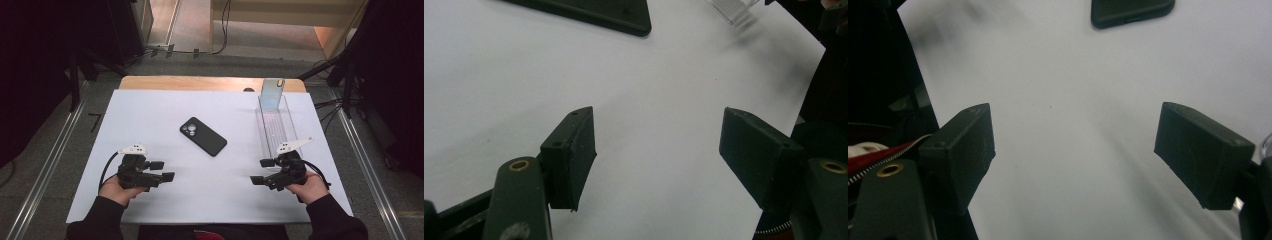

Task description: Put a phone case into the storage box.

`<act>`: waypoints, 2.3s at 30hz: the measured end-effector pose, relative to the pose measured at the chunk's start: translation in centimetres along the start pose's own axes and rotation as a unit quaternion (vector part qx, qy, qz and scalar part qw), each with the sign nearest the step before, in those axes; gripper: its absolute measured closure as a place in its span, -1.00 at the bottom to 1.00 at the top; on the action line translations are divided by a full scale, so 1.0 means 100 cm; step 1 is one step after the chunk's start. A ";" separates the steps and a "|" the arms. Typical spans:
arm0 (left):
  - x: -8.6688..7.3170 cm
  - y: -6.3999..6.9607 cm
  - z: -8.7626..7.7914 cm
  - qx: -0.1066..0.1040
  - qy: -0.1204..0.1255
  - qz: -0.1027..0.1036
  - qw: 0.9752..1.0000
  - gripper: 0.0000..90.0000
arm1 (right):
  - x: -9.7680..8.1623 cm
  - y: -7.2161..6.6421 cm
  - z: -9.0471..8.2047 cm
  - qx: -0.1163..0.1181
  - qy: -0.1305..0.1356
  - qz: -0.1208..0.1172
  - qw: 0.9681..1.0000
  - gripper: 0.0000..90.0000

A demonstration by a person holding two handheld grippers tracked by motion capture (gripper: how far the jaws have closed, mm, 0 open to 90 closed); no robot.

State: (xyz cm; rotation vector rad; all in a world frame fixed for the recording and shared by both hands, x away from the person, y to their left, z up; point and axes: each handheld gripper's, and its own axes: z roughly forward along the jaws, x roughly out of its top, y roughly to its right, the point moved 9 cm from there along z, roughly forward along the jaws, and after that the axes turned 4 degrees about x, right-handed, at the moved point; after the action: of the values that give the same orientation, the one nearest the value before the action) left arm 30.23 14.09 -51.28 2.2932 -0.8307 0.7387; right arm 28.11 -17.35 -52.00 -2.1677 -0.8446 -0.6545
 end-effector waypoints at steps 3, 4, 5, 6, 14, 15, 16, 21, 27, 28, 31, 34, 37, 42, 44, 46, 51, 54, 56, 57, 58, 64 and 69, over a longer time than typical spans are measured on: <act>0.000 0.000 0.000 0.000 0.001 -0.002 1.000 -0.32 | 0.008 0.000 0.002 -0.001 0.007 0.006 1.000 -0.68; 0.000 0.000 0.000 0.001 0.001 -0.002 1.000 -0.32 | 0.011 -0.001 0.003 -0.001 0.012 0.004 1.000 -0.68; 0.000 0.000 0.000 0.000 0.001 -0.002 1.000 -0.32 | 0.014 -0.002 0.004 -0.001 0.015 0.005 1.000 -0.68; 0.000 0.000 0.000 0.000 0.001 -0.003 1.000 -0.31 | 0.017 -0.003 0.006 -0.002 0.019 0.002 1.000 -0.68; 0.000 0.000 0.001 0.002 -0.001 0.000 1.000 -0.31 | 0.036 -0.003 0.021 -0.015 0.016 -0.009 1.000 -0.68; 0.000 0.000 0.001 0.002 -0.001 0.001 1.000 -0.32 | 0.038 -0.002 0.023 -0.017 0.014 -0.008 1.000 -0.68; 0.000 0.000 0.001 0.002 -0.001 0.001 1.000 -0.32 | 0.040 -0.001 0.024 -0.019 0.014 -0.008 1.000 -0.68; 0.000 0.000 0.000 0.002 -0.002 0.001 1.000 -0.31 | 0.053 0.003 0.030 -0.033 0.022 -0.011 0.999 -0.68; 0.000 0.000 0.000 0.002 0.000 0.002 1.000 -0.31 | 0.066 0.006 0.037 -0.035 0.018 -0.013 0.999 -0.68; 0.000 0.000 0.000 0.002 0.001 0.002 1.000 -0.32 | 0.068 0.007 0.038 -0.035 0.017 -0.016 0.999 -0.68; 0.000 -0.001 0.000 0.001 0.001 0.002 1.000 -0.32 | 0.075 0.011 0.041 -0.036 0.019 -0.014 0.999 -0.68; 0.000 -0.001 0.000 0.002 0.002 0.000 1.000 -0.32 | 0.082 0.013 0.042 -0.034 0.018 -0.010 0.999 -0.68; 0.000 -0.001 0.000 0.001 0.001 0.001 1.000 -0.32 | 0.090 0.016 0.045 -0.039 0.017 -0.012 0.999 -0.68; 0.000 -0.002 -0.001 0.005 0.002 0.001 1.000 -0.32 | 0.099 0.020 0.051 -0.044 0.016 -0.012 0.999 -0.68; 0.000 -0.003 -0.001 0.007 0.001 0.001 1.000 -0.31 | 0.101 0.021 0.054 -0.049 0.015 -0.014 0.999 -0.68; -0.001 -0.003 -0.001 0.007 0.001 0.000 1.000 -0.31 | 0.104 0.023 0.057 -0.050 0.013 -0.018 0.999 -0.68; -0.001 -0.003 0.000 0.006 0.000 0.002 1.000 -0.32 | 0.111 0.026 0.062 -0.041 0.011 -0.009 0.999 -0.68; 0.000 -0.003 0.000 0.005 0.000 0.001 1.000 -0.32 | 0.115 0.028 0.068 -0.040 0.008 -0.010 0.999 -0.68; 0.000 -0.002 0.000 0.004 0.000 0.000 1.000 -0.31 | 0.118 0.030 0.072 -0.044 0.007 -0.010 0.999 -0.68; 0.000 -0.002 0.000 0.003 0.000 0.001 1.000 -0.31 | 0.119 0.030 0.073 -0.044 0.008 -0.009 0.999 -0.68; 0.000 -0.002 0.000 0.003 0.000 0.002 1.000 -0.31 | 0.121 0.031 0.075 -0.045 0.010 -0.010 0.999 -0.68; 0.000 -0.002 0.000 0.004 0.001 0.001 1.000 -0.31 | 0.130 0.033 0.087 -0.038 0.002 -0.008 0.999 -0.68; 0.000 -0.002 0.000 0.004 0.000 0.000 1.000 -0.32 | 0.137 0.037 0.099 -0.035 -0.010 -0.010 0.999 -0.68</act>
State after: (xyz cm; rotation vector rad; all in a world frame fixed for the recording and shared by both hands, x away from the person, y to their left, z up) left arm 30.38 14.23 -51.40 2.3005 -0.8289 0.7451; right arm 41.68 -6.77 -50.69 -2.2349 -0.8662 -0.6811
